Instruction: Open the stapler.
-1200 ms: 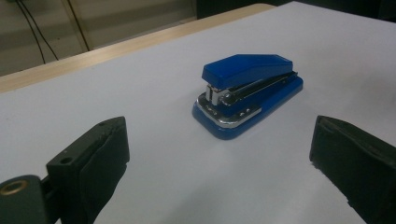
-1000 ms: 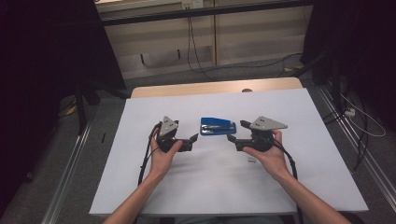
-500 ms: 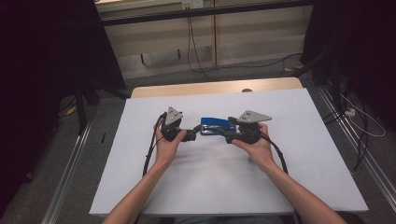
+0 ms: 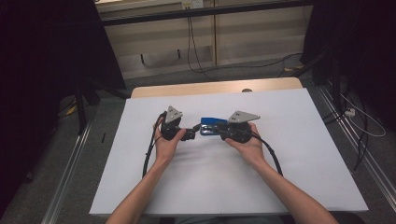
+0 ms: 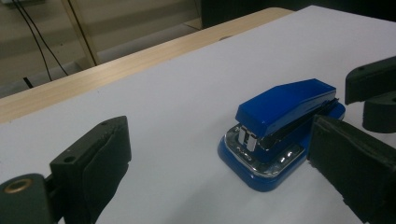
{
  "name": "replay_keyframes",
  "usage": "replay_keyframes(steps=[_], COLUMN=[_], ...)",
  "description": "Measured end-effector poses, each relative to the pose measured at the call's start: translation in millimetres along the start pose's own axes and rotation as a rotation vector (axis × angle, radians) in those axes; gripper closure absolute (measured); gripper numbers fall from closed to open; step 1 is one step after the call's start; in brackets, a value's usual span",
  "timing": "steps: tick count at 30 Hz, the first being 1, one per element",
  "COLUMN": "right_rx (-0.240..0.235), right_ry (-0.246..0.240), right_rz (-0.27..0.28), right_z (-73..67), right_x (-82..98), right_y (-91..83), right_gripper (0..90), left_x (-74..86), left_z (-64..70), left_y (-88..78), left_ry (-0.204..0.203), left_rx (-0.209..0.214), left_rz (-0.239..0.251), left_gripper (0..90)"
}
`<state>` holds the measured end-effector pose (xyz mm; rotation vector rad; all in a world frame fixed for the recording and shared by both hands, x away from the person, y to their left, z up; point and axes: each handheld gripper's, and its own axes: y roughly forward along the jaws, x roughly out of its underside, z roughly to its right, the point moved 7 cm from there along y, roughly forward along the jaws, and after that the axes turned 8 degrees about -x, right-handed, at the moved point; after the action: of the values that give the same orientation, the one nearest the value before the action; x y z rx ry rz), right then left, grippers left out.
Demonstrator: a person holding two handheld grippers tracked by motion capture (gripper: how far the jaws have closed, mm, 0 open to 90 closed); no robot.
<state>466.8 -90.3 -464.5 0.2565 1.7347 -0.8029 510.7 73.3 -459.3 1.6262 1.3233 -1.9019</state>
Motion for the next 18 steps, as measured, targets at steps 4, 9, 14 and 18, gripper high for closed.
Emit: replay_keyframes(steps=[4, 9, 14, 18], right_rx=[-0.002, 0.001, -0.001, 0.001], right_ry=[-0.011, 0.009, 0.005, -0.017], right_rz=[-0.004, -0.009, -0.029, -0.063], right_z=[1.3, 5.7, 6.6, 7.9], right_x=[1.9, -0.2, -1.8, 2.1], right_y=[3.6, 8.6, 13.8, 20.0], right_gripper=[86.7, 90.0, 90.0, 90.0], left_x=[3.2, 4.4, 5.7, 6.5], left_z=[0.3, -2.5, -3.7, -3.6], left_y=[2.3, 4.3, 5.0, 6.4], left_ry=[0.01, -0.002, 0.003, -0.005], left_rx=[-0.008, -0.032, -0.039, -0.03], left_rz=[-0.018, -0.025, -0.03, -0.028], left_gripper=[5.5, 6.0, 6.5, 6.5])
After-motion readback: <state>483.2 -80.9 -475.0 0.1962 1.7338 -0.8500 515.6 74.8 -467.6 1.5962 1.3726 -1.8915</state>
